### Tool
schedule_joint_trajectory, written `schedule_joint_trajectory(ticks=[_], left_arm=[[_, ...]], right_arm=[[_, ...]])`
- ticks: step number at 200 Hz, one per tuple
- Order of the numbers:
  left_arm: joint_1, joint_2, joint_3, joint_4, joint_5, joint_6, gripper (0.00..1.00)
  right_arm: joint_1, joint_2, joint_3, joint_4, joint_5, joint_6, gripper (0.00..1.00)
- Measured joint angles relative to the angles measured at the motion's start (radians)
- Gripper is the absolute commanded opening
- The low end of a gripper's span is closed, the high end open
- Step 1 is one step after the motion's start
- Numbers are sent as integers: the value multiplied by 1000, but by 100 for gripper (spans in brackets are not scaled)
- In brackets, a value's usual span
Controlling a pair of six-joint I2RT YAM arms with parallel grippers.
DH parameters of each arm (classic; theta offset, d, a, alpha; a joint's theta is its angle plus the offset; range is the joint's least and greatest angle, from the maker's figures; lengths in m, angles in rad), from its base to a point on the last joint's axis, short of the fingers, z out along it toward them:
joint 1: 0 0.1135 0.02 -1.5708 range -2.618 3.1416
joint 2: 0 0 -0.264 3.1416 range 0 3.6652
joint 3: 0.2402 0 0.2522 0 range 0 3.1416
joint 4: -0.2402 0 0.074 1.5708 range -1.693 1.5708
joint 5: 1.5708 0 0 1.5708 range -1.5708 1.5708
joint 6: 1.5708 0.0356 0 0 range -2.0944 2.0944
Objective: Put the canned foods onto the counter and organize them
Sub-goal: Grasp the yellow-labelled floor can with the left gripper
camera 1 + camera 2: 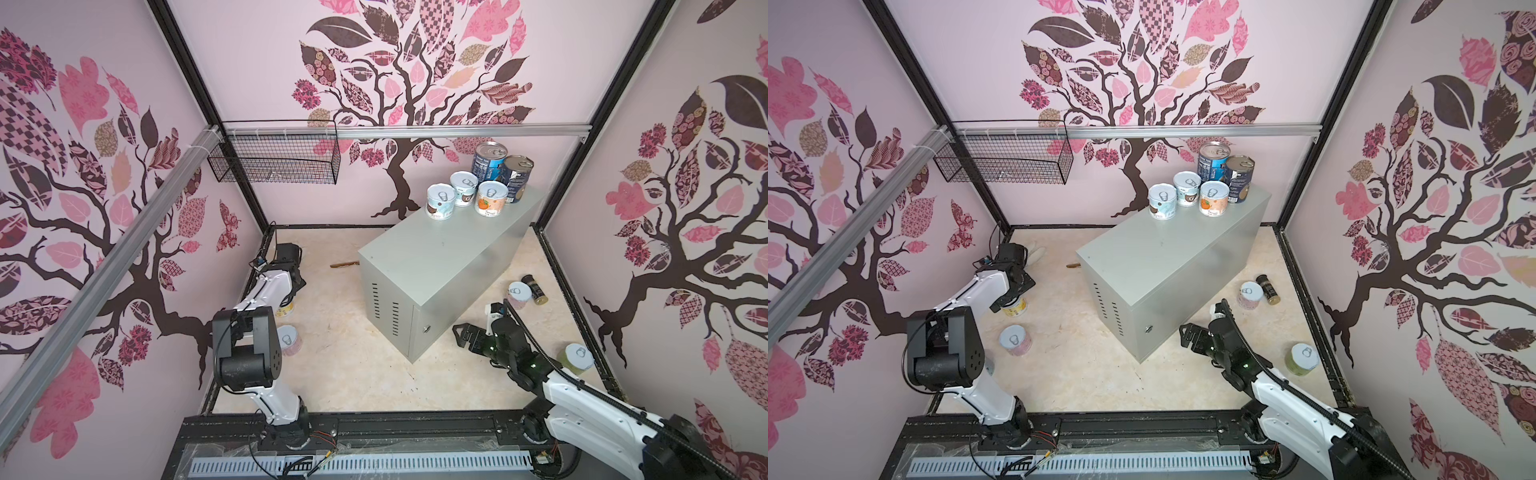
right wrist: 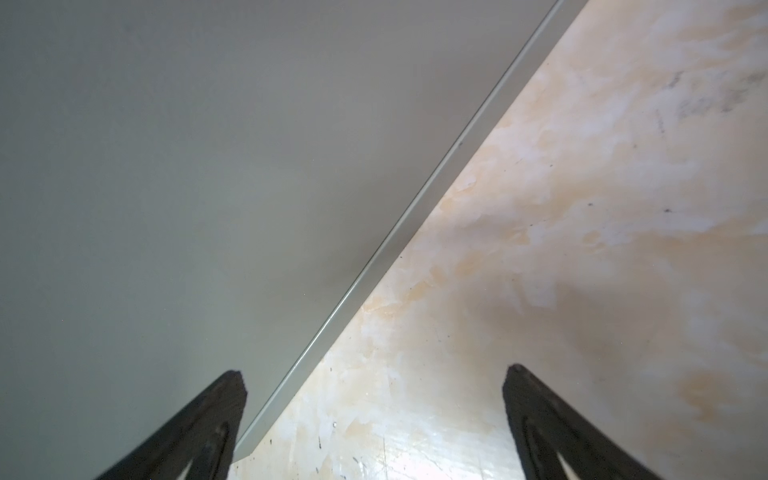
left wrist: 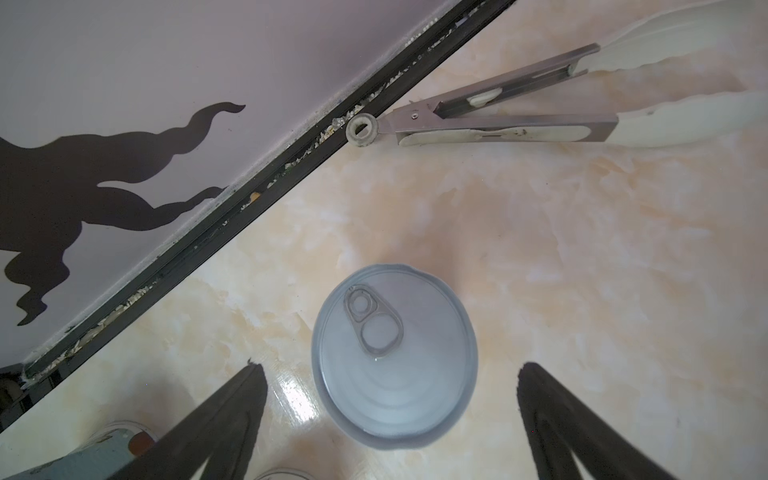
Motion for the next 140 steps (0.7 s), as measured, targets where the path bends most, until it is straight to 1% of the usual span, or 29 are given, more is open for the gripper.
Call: schedule_joint_trajectory(ticks=[24, 85, 140], left_arm=[[12, 37, 8, 3, 0, 3, 98], [34, 108, 20, 45, 25, 3, 98], [61, 174, 20, 69, 76, 2, 96]], right_arm=[[0, 37, 0, 40, -12, 0, 100], [0, 66, -2, 86, -16, 0, 100], [0, 77, -4, 100, -16, 0, 100]])
